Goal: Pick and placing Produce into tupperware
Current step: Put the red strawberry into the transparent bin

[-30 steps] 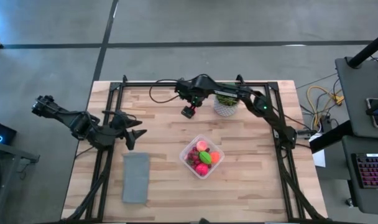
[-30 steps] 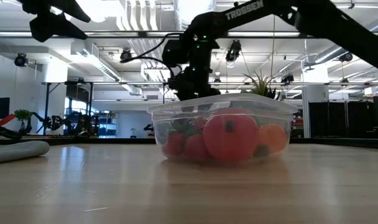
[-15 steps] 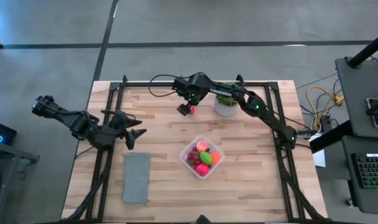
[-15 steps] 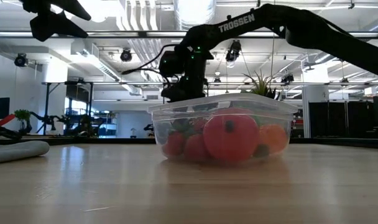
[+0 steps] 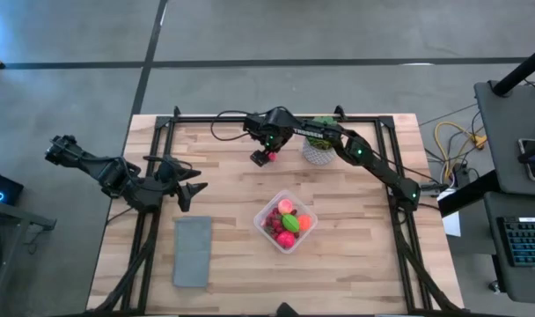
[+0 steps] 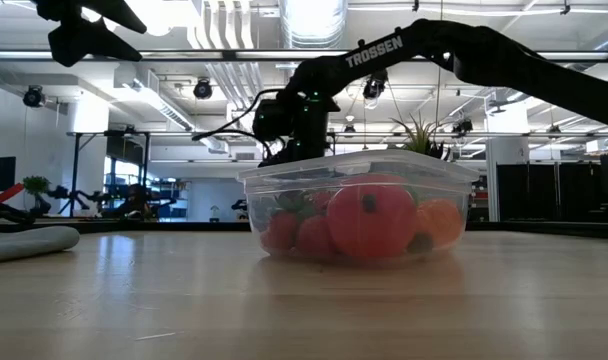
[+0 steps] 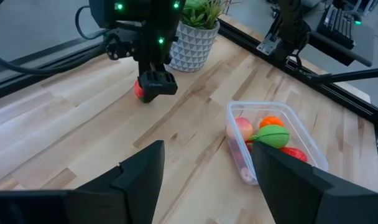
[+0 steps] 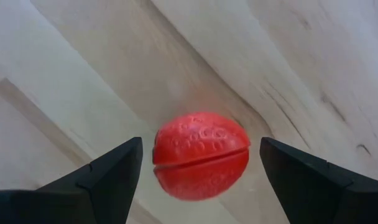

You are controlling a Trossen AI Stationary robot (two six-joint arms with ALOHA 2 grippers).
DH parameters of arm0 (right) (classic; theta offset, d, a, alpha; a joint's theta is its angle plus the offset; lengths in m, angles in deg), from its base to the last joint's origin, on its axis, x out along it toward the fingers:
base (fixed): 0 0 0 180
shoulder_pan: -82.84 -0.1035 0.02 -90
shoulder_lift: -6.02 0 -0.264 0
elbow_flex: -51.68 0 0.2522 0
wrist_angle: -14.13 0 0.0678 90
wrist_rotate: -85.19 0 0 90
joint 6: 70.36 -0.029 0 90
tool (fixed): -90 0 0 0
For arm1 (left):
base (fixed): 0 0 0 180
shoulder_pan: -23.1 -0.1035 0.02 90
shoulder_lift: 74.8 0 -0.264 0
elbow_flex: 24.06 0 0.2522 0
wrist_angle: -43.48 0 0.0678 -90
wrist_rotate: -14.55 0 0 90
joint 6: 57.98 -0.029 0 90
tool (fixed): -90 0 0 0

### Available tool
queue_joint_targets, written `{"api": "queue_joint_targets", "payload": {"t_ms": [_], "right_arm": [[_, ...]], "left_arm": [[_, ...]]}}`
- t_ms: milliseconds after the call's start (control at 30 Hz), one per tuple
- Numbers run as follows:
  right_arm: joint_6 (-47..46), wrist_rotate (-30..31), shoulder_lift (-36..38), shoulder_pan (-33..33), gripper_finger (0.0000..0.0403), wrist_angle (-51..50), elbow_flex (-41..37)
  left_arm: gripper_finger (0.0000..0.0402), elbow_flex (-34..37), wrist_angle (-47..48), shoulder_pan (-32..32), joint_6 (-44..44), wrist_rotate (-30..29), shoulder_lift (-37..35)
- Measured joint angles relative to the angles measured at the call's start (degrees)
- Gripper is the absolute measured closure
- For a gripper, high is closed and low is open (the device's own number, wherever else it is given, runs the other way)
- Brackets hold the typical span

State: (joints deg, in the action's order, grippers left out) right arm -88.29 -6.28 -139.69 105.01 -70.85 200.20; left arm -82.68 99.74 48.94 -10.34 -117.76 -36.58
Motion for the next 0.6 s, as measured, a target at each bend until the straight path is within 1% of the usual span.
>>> {"api": "queue_joint_targets", "payload": {"t_ms": [167, 600], "right_arm": [[0.0, 0.0, -0.1, 0.1, 0.0091, 1.7, 0.0], [0.0, 0.3, 0.0, 0.1, 0.0148, 1.2, -0.2]], "left_arm": [[0.0174, 0.0, 0.0, 0.0, 0.0, 0.0, 0.0], [0.0174, 0.0, 0.0, 0.0, 0.0, 0.0, 0.0]]}}
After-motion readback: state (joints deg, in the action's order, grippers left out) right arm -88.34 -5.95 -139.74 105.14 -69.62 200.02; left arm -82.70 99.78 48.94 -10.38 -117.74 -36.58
